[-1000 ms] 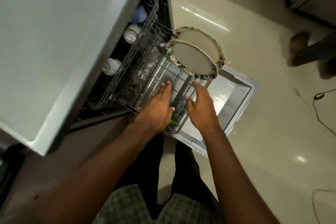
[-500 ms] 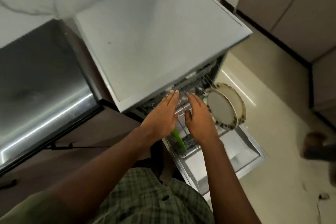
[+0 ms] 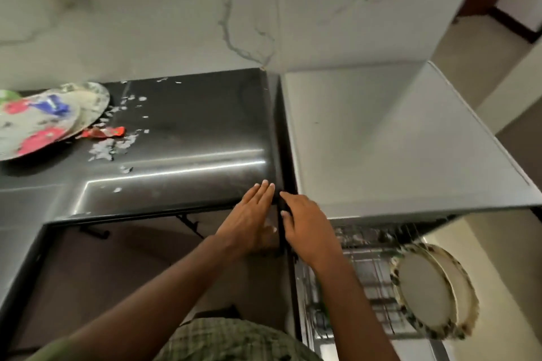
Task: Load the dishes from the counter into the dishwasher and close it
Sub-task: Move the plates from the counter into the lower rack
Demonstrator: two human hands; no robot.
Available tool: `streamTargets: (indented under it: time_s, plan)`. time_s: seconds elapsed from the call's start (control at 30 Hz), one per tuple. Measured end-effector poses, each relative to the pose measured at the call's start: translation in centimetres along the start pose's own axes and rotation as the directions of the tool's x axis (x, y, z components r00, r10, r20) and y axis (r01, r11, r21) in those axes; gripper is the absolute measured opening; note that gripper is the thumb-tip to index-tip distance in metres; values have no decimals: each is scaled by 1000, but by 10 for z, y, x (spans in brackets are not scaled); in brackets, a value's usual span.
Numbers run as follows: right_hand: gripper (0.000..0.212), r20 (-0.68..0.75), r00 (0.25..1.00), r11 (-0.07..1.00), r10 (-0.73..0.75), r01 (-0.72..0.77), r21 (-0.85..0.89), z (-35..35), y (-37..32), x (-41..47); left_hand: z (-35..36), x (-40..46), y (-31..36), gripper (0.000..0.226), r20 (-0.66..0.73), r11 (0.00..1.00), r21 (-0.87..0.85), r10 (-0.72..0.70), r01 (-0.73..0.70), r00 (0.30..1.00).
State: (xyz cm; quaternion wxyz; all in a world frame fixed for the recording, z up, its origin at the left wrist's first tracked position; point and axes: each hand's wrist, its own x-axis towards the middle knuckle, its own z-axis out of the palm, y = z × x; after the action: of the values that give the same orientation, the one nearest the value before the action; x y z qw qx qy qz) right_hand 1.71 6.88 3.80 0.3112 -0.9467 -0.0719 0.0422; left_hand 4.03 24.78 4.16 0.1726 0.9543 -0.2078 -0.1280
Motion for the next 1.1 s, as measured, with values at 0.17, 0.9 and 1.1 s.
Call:
streamTargets:
  time_s: [0.17,0.9,1.1]
  plan:
    - [50,114,978,979,-174,185,-88,43,-79,42,-27,-39,-93,93,-55,987,-21,-160,159,986]
    - [45,554,783,859,-282,464,-218,185,-257,185,-67,-81,-291,63,109,632,-89,-762,770,638]
    - [63,694,692,807,-198,517,-285,201,-278,236,-81,-67,-325,92,149,509,-167,-834,844,532]
